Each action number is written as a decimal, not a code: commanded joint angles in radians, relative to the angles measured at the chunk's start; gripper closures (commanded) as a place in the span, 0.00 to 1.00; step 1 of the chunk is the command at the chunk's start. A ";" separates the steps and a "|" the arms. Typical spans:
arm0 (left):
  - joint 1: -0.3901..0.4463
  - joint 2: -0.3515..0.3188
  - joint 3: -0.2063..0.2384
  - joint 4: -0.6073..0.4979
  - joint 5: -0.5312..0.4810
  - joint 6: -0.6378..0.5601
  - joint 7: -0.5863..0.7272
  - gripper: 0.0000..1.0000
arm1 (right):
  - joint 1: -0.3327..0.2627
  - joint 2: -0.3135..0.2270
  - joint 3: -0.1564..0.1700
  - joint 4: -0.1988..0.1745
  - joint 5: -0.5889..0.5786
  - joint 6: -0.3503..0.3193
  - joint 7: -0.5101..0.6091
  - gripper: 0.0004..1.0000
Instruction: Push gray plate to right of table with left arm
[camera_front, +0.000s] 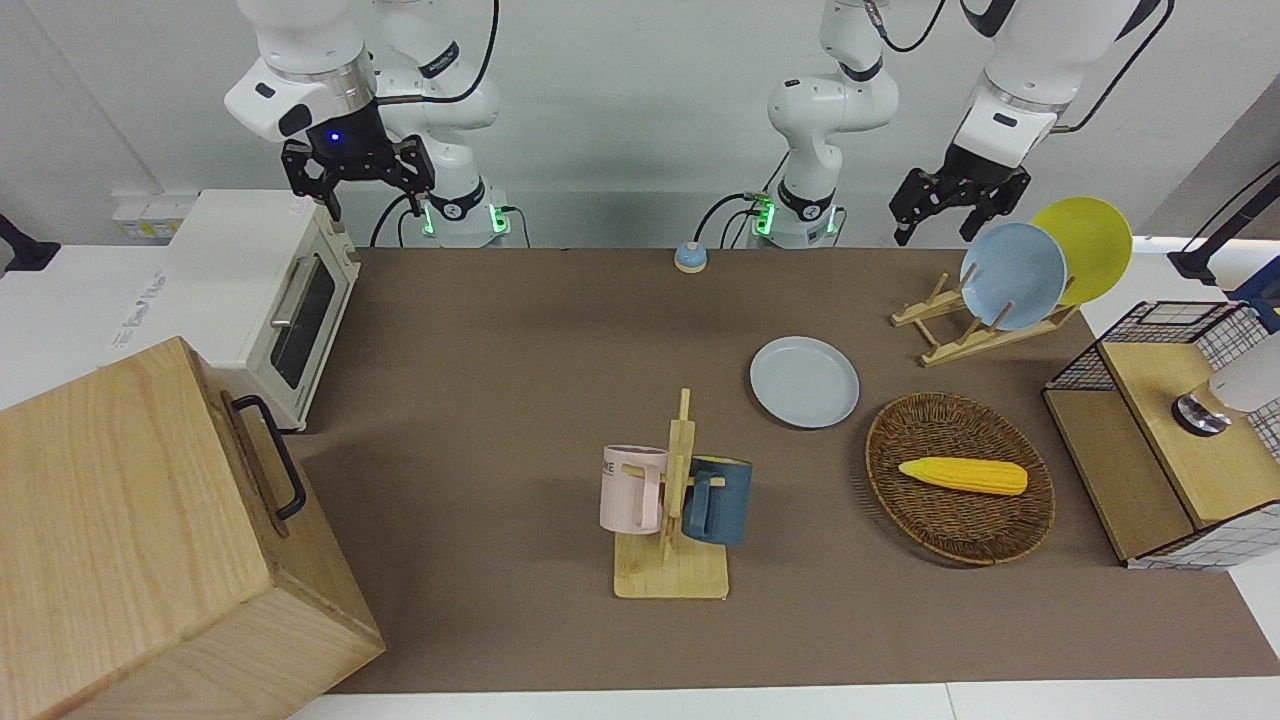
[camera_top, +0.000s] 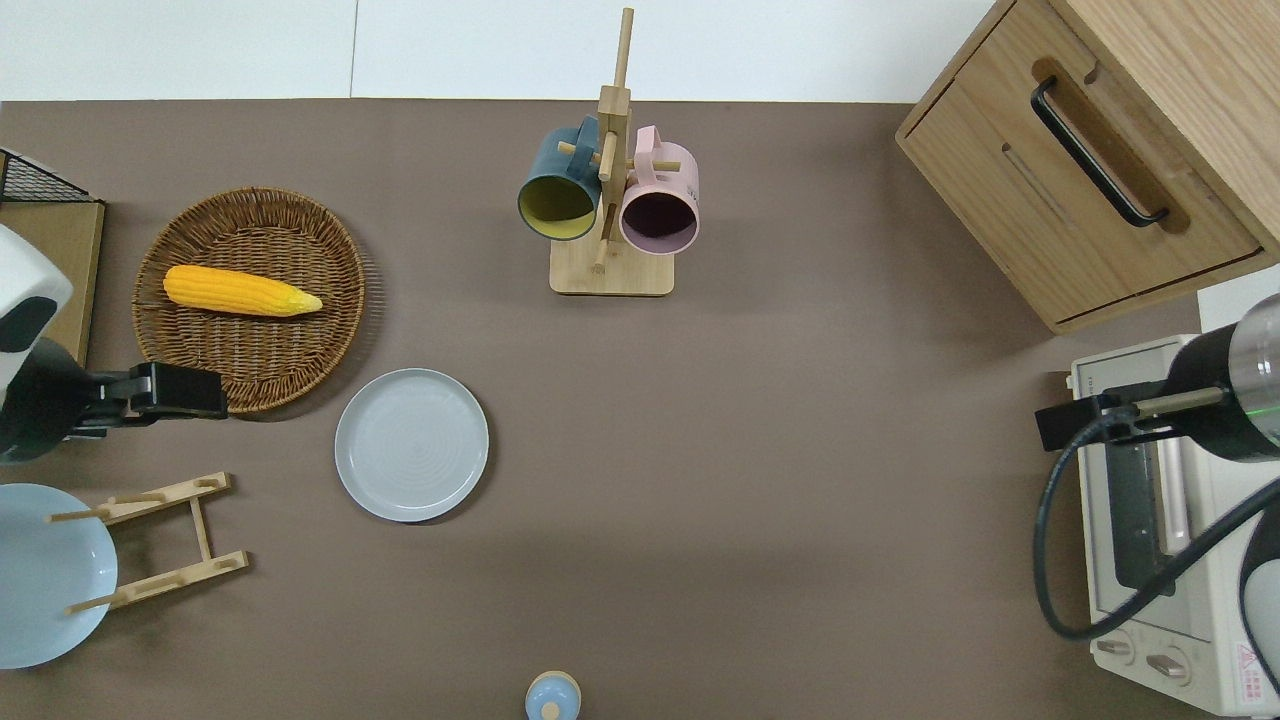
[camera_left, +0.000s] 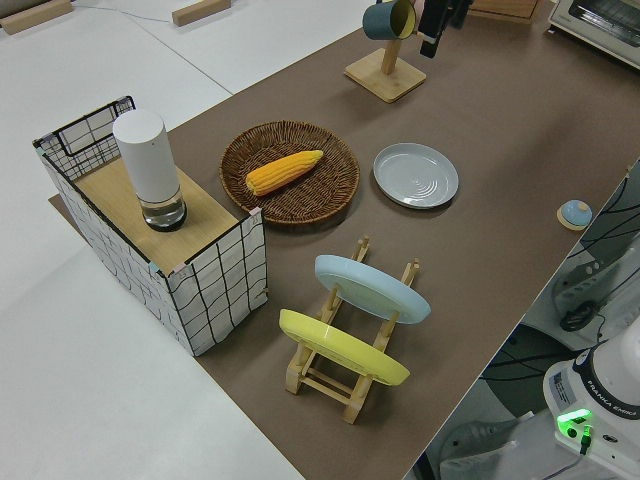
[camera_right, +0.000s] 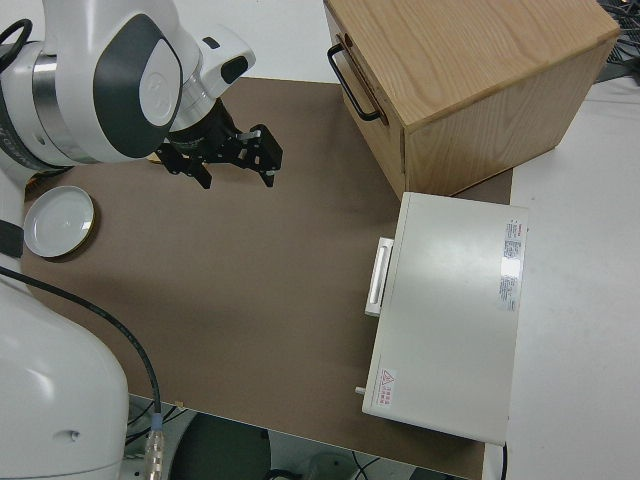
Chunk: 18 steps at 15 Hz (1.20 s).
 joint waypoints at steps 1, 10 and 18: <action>-0.008 -0.014 -0.006 0.005 0.018 -0.045 0.005 0.00 | -0.008 -0.010 0.005 -0.004 -0.001 -0.012 -0.008 0.00; -0.006 -0.028 -0.003 -0.012 0.011 -0.050 0.000 0.00 | -0.008 -0.010 0.005 -0.004 0.001 -0.012 -0.008 0.00; 0.001 -0.069 0.008 -0.104 0.011 0.013 0.008 0.00 | -0.008 -0.010 0.005 -0.004 -0.001 -0.012 -0.008 0.00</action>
